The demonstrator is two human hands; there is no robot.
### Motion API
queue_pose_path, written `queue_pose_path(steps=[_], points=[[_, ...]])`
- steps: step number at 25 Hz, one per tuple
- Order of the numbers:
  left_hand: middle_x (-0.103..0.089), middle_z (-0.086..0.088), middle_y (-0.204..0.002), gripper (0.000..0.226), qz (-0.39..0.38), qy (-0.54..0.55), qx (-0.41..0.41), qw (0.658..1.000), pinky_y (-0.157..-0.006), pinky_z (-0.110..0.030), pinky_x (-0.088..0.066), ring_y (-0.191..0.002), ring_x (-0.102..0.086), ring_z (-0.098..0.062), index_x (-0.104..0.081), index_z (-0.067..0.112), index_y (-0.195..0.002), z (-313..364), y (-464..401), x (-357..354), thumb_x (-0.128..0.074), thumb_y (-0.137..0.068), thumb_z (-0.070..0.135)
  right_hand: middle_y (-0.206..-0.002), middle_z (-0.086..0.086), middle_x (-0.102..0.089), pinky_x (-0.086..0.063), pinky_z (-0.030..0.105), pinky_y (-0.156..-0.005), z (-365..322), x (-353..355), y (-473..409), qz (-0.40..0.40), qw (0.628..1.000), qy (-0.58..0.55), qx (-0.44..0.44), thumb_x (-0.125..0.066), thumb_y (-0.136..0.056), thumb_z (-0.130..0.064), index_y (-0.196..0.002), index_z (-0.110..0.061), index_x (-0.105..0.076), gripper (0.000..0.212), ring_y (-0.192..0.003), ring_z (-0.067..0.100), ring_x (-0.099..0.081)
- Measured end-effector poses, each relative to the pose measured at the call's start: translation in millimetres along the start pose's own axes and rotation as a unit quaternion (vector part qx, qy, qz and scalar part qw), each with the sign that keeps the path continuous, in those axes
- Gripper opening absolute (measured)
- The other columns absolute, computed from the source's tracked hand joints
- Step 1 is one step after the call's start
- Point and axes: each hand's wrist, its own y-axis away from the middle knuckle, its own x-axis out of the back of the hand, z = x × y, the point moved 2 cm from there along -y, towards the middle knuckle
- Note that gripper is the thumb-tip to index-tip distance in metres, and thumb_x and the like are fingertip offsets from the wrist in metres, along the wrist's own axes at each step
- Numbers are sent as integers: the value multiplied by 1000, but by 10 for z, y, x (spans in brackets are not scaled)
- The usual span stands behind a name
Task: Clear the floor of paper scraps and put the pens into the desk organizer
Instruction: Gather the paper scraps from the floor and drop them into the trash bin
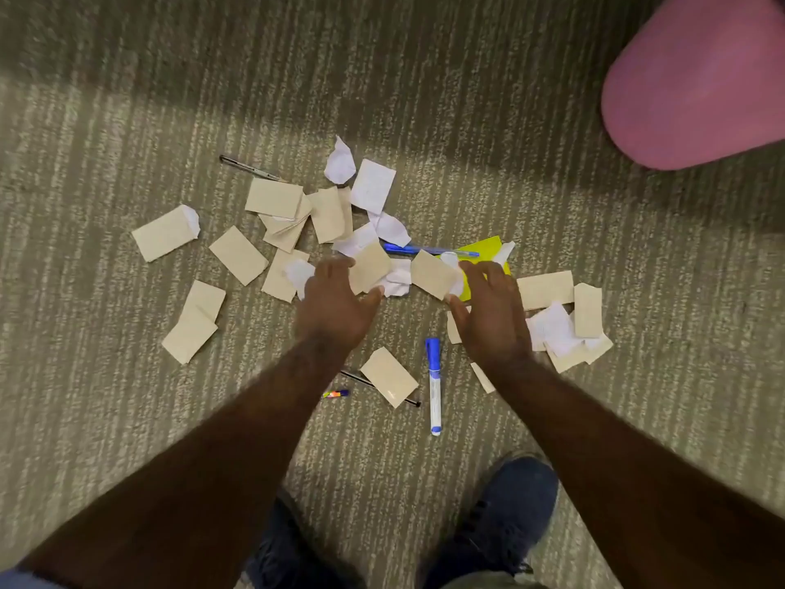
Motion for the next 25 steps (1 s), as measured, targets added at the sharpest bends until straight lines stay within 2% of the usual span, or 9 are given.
queue_pose_path(steps=[3, 6, 9, 12, 14, 17, 21, 23, 25], points=[[-46, -14, -127, 64, 58, -4, 49, 997, -88, -47, -43, -115, -44, -34, -42, 9, -127, 19, -137, -124, -67, -78, 41, -117, 18, -53, -39, 43, -90, -3, -150, -174, 38, 992, -40, -117, -64, -85, -34, -122, -7, -52, 48, -108, 38, -50], [-47, -10, -117, 57, 77, -17, 53, 996, -81, -41, -42, -108, -44, -31, -49, 13, -110, 42, -193, -179, -73, -71, 47, -116, 16, -51, -40, 42, -87, -79, -250, -257, 37, 983, -41, -176, -69, -78, -43, -113, -8, -53, 52, -108, 36, -49], [-48, -7, -109, 48, 59, -36, 43, 997, -74, -36, -36, -102, -44, -27, -52, 15, -94, -2, -175, -235, -78, -66, 44, -114, 18, -52, -40, 44, -86, -144, -342, -254, 25, 983, -46, -176, -67, -81, -34, -107, -6, -56, 40, -106, 38, -49], [-54, 0, -88, 30, 28, 59, -17, 998, -65, -33, -34, -82, -50, -24, -51, 20, -79, -29, -110, -261, -76, -70, 33, -100, 17, -58, -41, 44, -76, -156, -322, -122, 87, 974, -132, -160, -57, -87, -25, -97, -7, -57, 21, -94, 37, -53], [-60, 2, -84, 23, -21, 126, -51, 991, -63, -33, -39, -76, -55, -21, -55, 21, -88, -34, -59, -266, -73, -75, 27, -93, 16, -59, -40, 43, -72, -64, -247, -8, 141, 960, -182, -163, -49, -90, -25, -93, -6, -55, 21, -87, 34, -53], [-64, -3, -99, 41, -83, 115, -83, 986, -74, -35, -47, -89, -58, -22, -54, 28, -117, 20, -16, -282, -70, -79, 24, -99, 22, -57, -38, 36, -77, 255, -113, -42, 210, 935, -213, -190, -54, -87, -24, -93, 2, -59, 27, -91, 35, -54], [-47, -8, -122, 68, -93, -26, -144, 985, -90, -38, -43, -107, -50, -27, -36, 27, -141, 122, -116, -369, -68, -82, 27, -122, 22, -57, -41, 35, -95, 666, -53, -402, 115, 969, -152, -160, -68, -77, -17, -93, 4, -64, 26, -112, 35, -52], [-36, -4, -131, 72, -81, -21, -142, 986, -92, -36, -44, -111, -49, -24, -35, 30, -141, 182, -147, -388, -71, -79, 23, -111, 18, -63, -39, 28, -83, 715, -18, -525, 91, 980, -127, -125, -69, -75, -11, -89, 1, -65, 19, -103, 33, -57], [-31, -1, -141, 69, -94, -23, -162, 982, -93, -35, -44, -117, -49, -24, -38, 30, -139, 235, -153, -417, -71, -79, 16, -92, 17, -64, -29, 24, -68, 699, 52, -562, 107, 979, -130, -119, -68, -75, -8, -85, -2, -64, 12, -86, 31, -58]])
